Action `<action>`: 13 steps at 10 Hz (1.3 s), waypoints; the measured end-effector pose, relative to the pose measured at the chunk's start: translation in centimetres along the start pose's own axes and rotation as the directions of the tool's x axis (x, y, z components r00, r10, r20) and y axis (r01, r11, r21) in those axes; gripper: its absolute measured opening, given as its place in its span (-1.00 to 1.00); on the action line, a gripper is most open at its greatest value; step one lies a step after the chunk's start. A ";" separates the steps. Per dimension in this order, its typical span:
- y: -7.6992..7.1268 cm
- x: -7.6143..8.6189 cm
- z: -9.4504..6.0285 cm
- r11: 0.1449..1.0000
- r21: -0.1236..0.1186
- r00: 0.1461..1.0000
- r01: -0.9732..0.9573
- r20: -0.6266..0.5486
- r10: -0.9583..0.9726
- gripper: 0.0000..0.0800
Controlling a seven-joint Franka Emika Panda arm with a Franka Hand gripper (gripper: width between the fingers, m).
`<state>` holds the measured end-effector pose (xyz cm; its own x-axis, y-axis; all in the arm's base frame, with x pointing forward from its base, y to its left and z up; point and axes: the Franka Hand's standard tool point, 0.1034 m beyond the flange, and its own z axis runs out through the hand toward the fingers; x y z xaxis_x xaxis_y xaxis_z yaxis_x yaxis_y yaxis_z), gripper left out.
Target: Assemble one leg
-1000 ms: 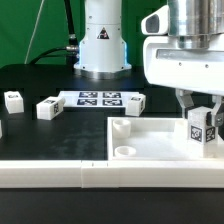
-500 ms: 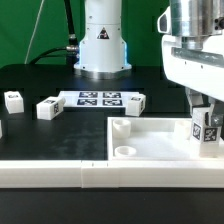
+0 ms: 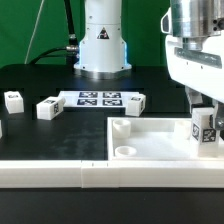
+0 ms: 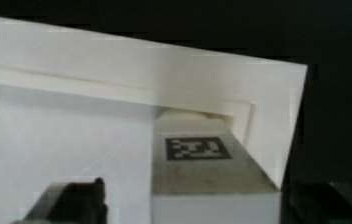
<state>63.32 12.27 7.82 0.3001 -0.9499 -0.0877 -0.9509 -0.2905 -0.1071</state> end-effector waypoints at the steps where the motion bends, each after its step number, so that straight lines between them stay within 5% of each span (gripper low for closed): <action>1: -0.1 -0.3 -0.2 0.990 -0.017 0.990 0.138 0.009 -0.138 0.54; 2: -0.3 -0.6 -0.2 0.970 -0.043 0.971 0.241 0.010 -0.240 0.54; 4: -0.5 -0.6 0.0 0.874 -0.054 0.876 0.483 0.020 -0.483 0.62; 7: -0.7 -0.8 0.1 0.643 -0.101 0.650 0.759 0.050 -0.758 0.62; 11: -0.8 0.4 -0.1 0.351 -0.083 0.357 0.933 0.073 -0.931 0.62; 13: -0.8 0.6 -0.1 0.300 -0.079 0.306 0.951 0.077 -0.949 0.53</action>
Offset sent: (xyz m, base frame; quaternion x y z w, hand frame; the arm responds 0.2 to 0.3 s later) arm 0.0120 0.0045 -0.0003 -0.0325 -0.0100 -0.2948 0.9549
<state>64.21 11.95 7.98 1.0000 -0.0064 -0.0011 -0.0064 -0.9993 -0.0370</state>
